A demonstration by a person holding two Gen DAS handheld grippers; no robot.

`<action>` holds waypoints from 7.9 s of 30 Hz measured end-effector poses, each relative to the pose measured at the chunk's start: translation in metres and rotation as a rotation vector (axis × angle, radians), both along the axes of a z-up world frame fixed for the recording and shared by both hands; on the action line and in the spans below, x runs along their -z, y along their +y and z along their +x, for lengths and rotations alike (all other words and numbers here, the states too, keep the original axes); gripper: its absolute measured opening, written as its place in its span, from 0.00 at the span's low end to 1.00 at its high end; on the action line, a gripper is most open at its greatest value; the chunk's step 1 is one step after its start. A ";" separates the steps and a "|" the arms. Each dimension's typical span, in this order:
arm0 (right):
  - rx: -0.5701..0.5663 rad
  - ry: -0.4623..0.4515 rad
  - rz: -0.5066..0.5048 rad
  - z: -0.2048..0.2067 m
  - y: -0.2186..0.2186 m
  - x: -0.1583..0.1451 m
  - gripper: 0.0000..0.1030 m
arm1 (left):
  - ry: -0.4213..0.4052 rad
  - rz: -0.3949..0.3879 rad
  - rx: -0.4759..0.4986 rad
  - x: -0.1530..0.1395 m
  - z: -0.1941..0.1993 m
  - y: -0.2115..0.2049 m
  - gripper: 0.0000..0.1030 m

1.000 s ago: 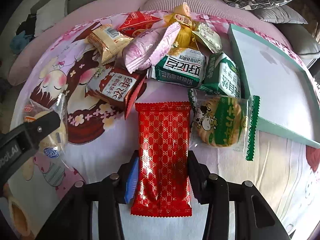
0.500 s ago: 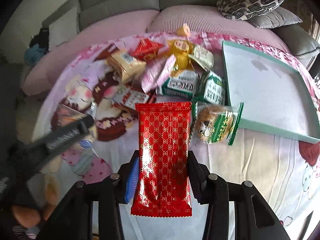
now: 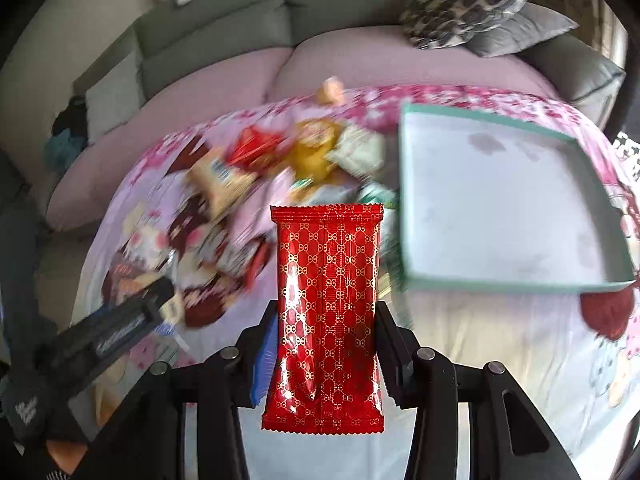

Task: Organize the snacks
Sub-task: 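Carry the bun and red bar to the tray and release both, then move both tools back over the snack pile, then grasp the milk biscuit pack with the left tool while the right grasps the green biscuit, then carry both packs over the tray and open both tools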

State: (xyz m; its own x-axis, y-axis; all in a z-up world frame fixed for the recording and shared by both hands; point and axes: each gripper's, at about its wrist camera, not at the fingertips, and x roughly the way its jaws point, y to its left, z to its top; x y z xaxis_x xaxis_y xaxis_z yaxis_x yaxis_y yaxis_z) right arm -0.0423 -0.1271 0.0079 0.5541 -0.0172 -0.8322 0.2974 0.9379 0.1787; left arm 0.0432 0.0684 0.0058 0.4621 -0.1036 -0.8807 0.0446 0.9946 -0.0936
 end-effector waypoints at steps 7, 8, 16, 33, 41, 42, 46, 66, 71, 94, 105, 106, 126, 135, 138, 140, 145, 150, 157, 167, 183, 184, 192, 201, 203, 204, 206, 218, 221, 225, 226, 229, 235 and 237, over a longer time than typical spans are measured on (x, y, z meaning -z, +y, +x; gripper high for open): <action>0.192 -0.040 -0.039 0.010 -0.079 -0.015 0.46 | -0.046 -0.072 0.103 -0.035 0.018 -0.049 0.68; 0.211 -0.044 -0.036 0.012 -0.088 -0.015 0.46 | -0.052 -0.087 0.132 -0.041 0.021 -0.061 0.68; 0.329 -0.054 -0.031 0.030 -0.163 -0.012 0.46 | -0.080 -0.102 0.347 -0.062 0.039 -0.162 0.68; 0.475 -0.021 -0.057 0.036 -0.260 0.043 0.46 | 0.036 -0.022 0.433 0.012 0.087 -0.298 0.68; 0.483 -0.032 -0.047 0.036 -0.268 0.049 0.50 | 0.030 -0.014 0.390 0.027 0.094 -0.312 0.82; 0.482 -0.033 -0.046 0.036 -0.268 0.048 0.52 | 0.033 -0.010 0.388 0.027 0.092 -0.312 0.82; 0.456 -0.041 -0.067 0.034 -0.261 0.038 0.56 | 0.024 0.006 0.386 0.020 0.088 -0.310 0.85; 0.366 -0.087 -0.105 0.010 -0.223 0.006 1.00 | -0.071 0.036 0.253 -0.013 0.058 -0.230 0.91; 0.328 -0.105 -0.083 0.007 -0.208 0.002 1.00 | -0.094 0.025 0.238 -0.018 0.047 -0.201 0.91; 0.151 -0.071 -0.050 0.023 -0.118 0.003 1.00 | -0.052 0.035 0.037 -0.001 0.020 -0.049 0.91; 0.026 -0.047 -0.075 0.021 -0.048 0.011 1.00 | -0.036 -0.026 0.015 0.001 0.021 -0.024 0.91; 0.015 -0.040 -0.074 0.021 -0.043 0.013 1.00 | -0.032 -0.028 0.014 0.002 0.021 -0.023 0.91; -0.082 0.091 -0.100 0.019 0.001 0.052 0.98 | 0.081 0.010 -0.008 0.038 0.038 -0.015 0.91; -0.094 0.129 -0.089 0.028 0.000 0.068 0.98 | 0.116 -0.002 0.065 0.048 0.049 -0.023 0.91; -0.095 0.126 -0.081 0.028 0.000 0.068 0.98 | 0.103 -0.001 0.113 0.047 0.050 -0.031 0.91; -0.098 0.126 -0.075 0.028 0.000 0.068 0.98 | 0.099 0.007 0.141 0.047 0.051 -0.036 0.91; -0.107 0.129 -0.073 0.033 0.000 0.069 0.98 | 0.121 0.059 0.187 0.057 0.055 -0.049 0.91; -0.123 0.131 -0.073 0.036 0.004 0.071 0.98 | 0.126 0.064 0.226 0.063 0.063 -0.061 0.91; -0.157 0.130 -0.082 0.043 0.015 0.075 0.96 | 0.146 0.102 0.232 0.077 0.071 -0.071 0.84; -0.189 0.127 -0.099 0.050 0.043 0.082 0.79 | 0.126 0.092 0.209 0.072 0.070 -0.066 0.69; -0.206 0.130 -0.127 0.045 0.038 0.083 0.57 | 0.122 0.113 0.205 0.073 0.041 -0.070 0.66; -0.207 0.130 -0.125 0.043 0.037 0.082 0.57 | 0.121 0.115 0.205 0.073 0.037 -0.071 0.66; -0.200 0.105 -0.109 0.030 0.028 0.071 0.55 | 0.119 0.107 0.194 0.071 0.019 -0.076 0.65; -0.175 0.070 -0.090 0.021 0.010 0.050 0.55 | 0.102 0.068 0.176 0.058 -0.002 -0.074 0.65; -0.170 0.057 -0.092 0.018 0.007 0.044 0.55 | 0.100 0.047 0.177 0.055 -0.007 -0.075 0.65; -0.166 0.052 -0.093 0.017 0.005 0.041 0.55 | 0.098 0.036 0.175 0.053 -0.008 -0.075 0.65; -0.158 0.038 -0.101 0.013 0.001 0.036 0.55 | 0.092 0.017 0.171 0.049 -0.011 -0.074 0.64; -0.040 -0.014 -0.079 0.002 -0.046 0.015 0.55 | 0.056 -0.008 0.218 0.026 -0.028 -0.089 0.64; 0.021 -0.014 -0.077 -0.001 -0.068 0.013 0.55 | 0.053 -0.006 0.248 0.028 -0.024 -0.106 0.64; 0.106 -0.011 -0.068 -0.008 -0.098 0.013 0.55 | 0.053 -0.015 0.302 0.027 -0.029 -0.127 0.64; 0.130 -0.009 -0.065 -0.010 -0.107 0.013 0.55 | 0.051 -0.011 0.314 0.027 -0.030 -0.132 0.64; 0.199 -0.003 -0.060 -0.016 -0.131 0.013 0.55 | 0.041 0.005 0.355 0.026 -0.034 -0.148 0.64; 0.319 0.000 -0.037 -0.030 -0.175 0.014 0.55 | -0.010 0.050 0.439 0.019 -0.036 -0.178 0.64; 0.350 0.005 -0.027 -0.034 -0.186 0.015 0.55 | -0.034 0.054 0.460 0.015 -0.035 -0.187 0.64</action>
